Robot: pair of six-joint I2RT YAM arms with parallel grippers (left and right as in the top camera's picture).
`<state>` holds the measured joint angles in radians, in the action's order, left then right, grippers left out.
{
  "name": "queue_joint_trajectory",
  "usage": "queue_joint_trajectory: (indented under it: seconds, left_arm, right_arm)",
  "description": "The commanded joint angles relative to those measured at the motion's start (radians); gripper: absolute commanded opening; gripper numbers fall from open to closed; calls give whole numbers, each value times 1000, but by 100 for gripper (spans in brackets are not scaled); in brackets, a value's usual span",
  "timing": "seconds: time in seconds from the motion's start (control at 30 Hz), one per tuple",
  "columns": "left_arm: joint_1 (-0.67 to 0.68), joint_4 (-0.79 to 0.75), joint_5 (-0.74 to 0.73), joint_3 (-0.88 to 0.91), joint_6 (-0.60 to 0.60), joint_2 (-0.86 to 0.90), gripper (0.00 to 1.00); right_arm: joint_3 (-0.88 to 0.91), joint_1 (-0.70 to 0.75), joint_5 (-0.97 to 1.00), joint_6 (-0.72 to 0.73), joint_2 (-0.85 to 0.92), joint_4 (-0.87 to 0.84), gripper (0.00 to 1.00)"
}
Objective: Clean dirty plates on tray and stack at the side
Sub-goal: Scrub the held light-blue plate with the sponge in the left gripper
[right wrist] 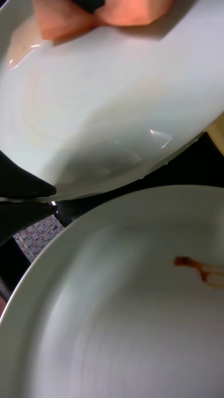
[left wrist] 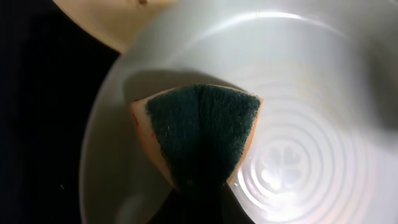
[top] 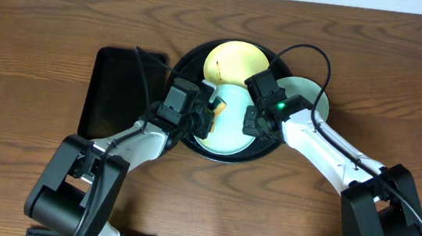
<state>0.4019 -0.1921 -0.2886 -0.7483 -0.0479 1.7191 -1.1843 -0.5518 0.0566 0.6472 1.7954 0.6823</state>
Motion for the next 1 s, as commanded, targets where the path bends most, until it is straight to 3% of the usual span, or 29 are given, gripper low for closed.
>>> queue_joint_trajectory:
  seconds: [0.0,0.73,0.97]
  left_arm:
    - [-4,-19,75,9,11,25,8]
    - [-4,-103,100,9,18,35,9]
    - [-4,-196,100,9,18,91,9]
  right_arm:
    - [3,-13,-10,10,10,0,1]
    - [3,-13,-38,10,10,-6,1]
    - [3,-13,-39,10,10,-6,1]
